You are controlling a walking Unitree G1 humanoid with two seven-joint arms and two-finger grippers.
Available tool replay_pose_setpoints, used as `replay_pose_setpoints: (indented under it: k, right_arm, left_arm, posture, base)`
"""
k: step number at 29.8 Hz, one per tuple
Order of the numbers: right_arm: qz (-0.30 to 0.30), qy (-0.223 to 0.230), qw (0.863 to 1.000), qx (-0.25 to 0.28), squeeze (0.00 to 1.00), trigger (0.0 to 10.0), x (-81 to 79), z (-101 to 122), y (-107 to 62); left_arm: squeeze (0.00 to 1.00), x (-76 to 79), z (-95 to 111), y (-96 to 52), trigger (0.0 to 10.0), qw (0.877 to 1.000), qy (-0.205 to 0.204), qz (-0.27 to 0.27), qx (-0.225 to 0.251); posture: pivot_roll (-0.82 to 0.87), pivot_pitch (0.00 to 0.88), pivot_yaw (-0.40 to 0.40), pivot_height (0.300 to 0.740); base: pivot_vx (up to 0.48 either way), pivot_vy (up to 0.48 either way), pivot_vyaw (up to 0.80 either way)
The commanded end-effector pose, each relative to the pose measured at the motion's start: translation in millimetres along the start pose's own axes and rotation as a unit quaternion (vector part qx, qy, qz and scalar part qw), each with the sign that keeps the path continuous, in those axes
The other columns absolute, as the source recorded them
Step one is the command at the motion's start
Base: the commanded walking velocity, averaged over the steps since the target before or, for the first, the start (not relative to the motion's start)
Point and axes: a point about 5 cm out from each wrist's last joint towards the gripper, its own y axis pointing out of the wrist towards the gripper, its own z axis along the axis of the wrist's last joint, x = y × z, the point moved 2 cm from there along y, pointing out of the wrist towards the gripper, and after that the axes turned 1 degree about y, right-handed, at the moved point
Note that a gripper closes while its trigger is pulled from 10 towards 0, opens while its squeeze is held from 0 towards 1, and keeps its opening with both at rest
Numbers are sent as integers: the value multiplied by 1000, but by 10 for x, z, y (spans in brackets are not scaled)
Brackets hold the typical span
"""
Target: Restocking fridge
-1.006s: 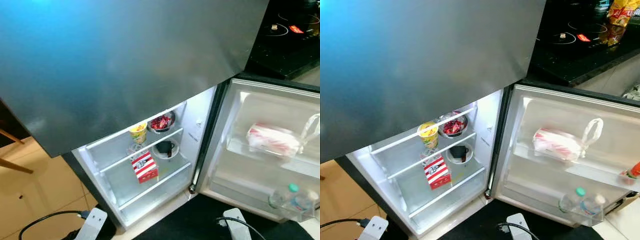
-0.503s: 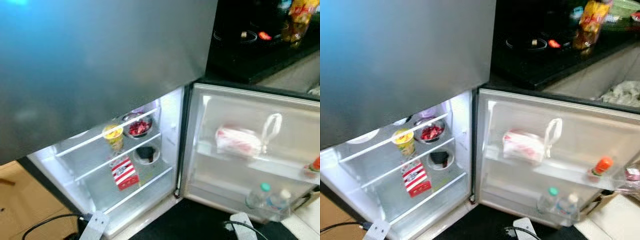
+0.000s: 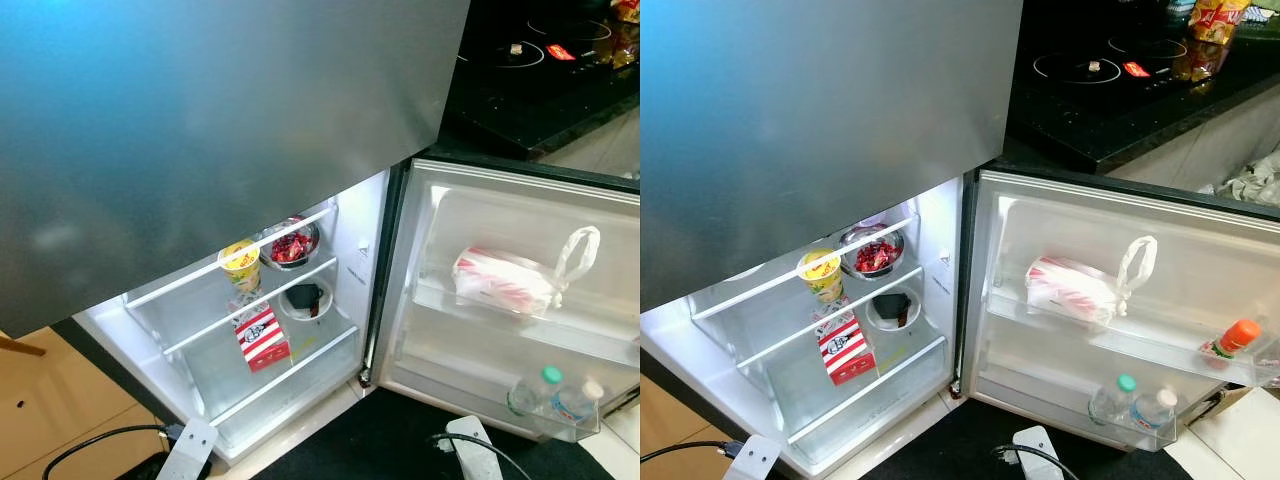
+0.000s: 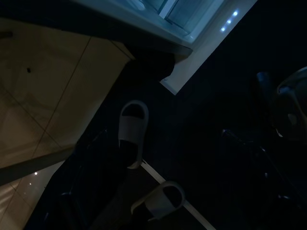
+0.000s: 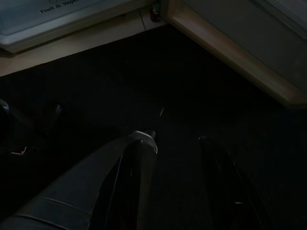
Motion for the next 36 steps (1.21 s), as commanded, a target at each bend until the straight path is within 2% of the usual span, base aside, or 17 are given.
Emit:
replay_pose_setpoints:
  k: [1, 5, 29, 36]
  right_arm:
    - [-4, 7, 1000, 4, 0, 10000, 19, 6, -3]
    - [-4, 6, 1000, 4, 0, 10000, 22, 6, -3]
    - [-4, 4, 1000, 4, 0, 10000, 26, 9, -3]
    - [-4, 5, 1000, 3, 0, 10000, 24, 2, -4]
  left_arm:
    - [0, -35, -24, -4, 10000, 1000, -1, 2, -3]
    - [0, -33, -24, -4, 10000, 1000, -2, 2, -3]
    - [0, -36, -29, -5, 10000, 1000, -1, 3, -4]
    - [0, -39, -31, -5, 10000, 1000, -3, 5, -4]
  posture:
    - [29, 0, 24, 740]
    - [29, 0, 24, 740]
    - [29, 0, 23, 740]
    - [28, 0, 24, 740]
  base:
    - [0, 0, 0]
    - [-148, 0, 0]
    - [-476, 0, 0]
    - [-35, 0, 0]
